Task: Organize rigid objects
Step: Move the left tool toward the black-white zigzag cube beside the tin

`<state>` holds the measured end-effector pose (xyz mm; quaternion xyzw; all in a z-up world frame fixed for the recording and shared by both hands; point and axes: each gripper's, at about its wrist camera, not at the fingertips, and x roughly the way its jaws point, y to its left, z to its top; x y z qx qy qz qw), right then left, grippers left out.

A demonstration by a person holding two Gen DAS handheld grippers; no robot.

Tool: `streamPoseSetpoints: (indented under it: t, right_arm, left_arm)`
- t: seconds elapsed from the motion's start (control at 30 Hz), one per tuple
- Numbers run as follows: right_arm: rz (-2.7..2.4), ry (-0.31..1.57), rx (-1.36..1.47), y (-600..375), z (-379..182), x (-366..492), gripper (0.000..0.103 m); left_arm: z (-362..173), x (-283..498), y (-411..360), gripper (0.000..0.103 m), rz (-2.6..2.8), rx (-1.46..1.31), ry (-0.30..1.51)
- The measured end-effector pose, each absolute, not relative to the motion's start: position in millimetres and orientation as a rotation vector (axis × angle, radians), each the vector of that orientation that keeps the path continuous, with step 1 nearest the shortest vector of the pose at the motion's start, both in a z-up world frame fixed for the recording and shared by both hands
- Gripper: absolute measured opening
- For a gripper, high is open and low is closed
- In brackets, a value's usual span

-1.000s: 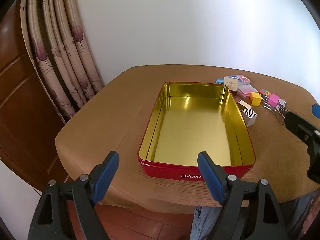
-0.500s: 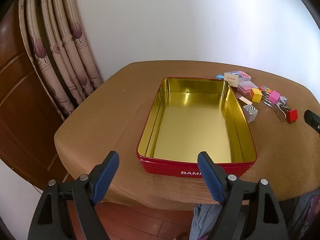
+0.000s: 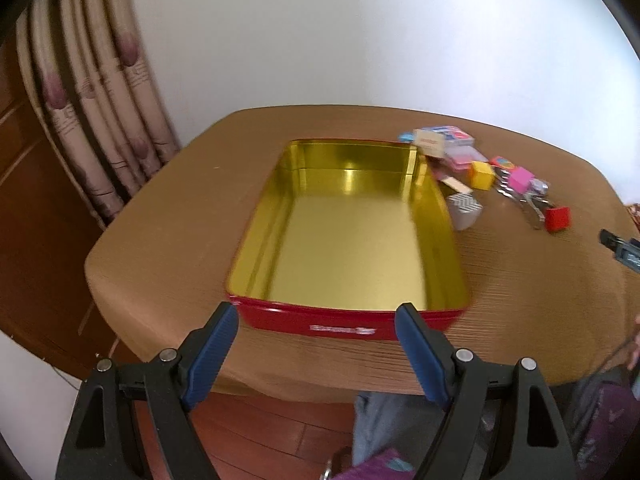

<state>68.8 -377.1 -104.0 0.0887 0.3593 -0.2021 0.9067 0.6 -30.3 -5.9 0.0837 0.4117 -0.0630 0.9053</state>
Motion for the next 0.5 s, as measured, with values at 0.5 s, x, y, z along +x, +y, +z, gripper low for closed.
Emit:
streamPoseSetpoints:
  t: [0.5]
  right_arm:
    - [-0.407,0.795,0.292,-440,-136,74,0.103]
  left_arm:
    - [12,65,-161,0.083,-0.408,0.054,1.075]
